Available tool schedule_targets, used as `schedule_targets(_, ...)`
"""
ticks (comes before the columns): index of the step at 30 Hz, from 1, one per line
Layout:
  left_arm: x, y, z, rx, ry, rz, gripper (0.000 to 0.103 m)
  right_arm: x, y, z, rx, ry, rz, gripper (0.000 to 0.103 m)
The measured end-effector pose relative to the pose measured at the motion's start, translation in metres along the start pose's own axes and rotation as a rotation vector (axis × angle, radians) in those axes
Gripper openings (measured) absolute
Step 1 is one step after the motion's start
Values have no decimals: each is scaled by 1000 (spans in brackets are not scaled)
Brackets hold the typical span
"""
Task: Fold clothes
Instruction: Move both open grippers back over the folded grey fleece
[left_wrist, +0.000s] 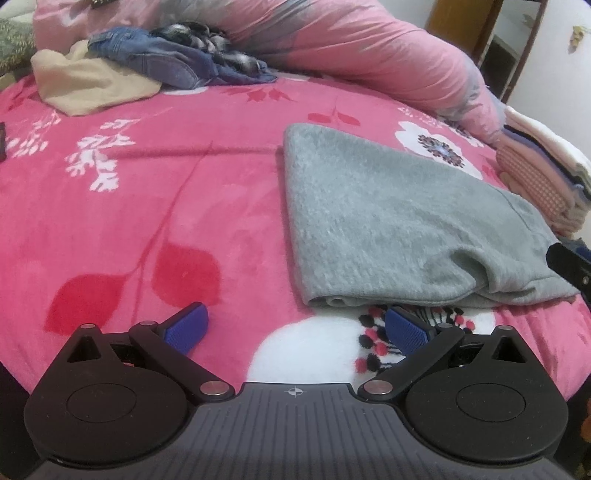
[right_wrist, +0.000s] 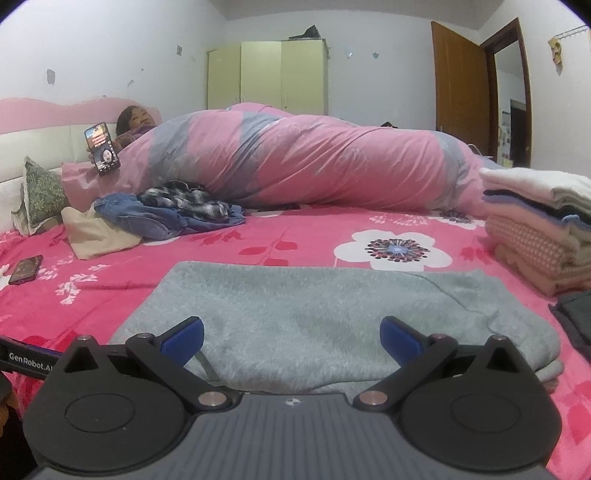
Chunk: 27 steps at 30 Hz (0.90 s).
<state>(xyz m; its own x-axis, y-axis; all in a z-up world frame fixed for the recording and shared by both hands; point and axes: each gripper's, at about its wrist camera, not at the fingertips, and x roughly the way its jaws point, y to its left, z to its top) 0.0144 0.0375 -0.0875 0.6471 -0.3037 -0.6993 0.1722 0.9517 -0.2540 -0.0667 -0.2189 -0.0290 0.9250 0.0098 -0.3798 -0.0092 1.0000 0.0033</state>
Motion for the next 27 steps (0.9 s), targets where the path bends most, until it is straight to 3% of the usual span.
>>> schedule_targets(6, 1, -1, 0, 2, 6, 7, 103, -2, 5, -3, -30, -29, -37, 103)
schedule_targets(13, 2, -6, -1, 24, 9, 26, 103, 0, 3, -3, -13, -14, -16, 103)
schedule_targets(27, -9, 6, 3, -43, -35, -19, 103, -1, -3, -2, 20, -16, 41, 103)
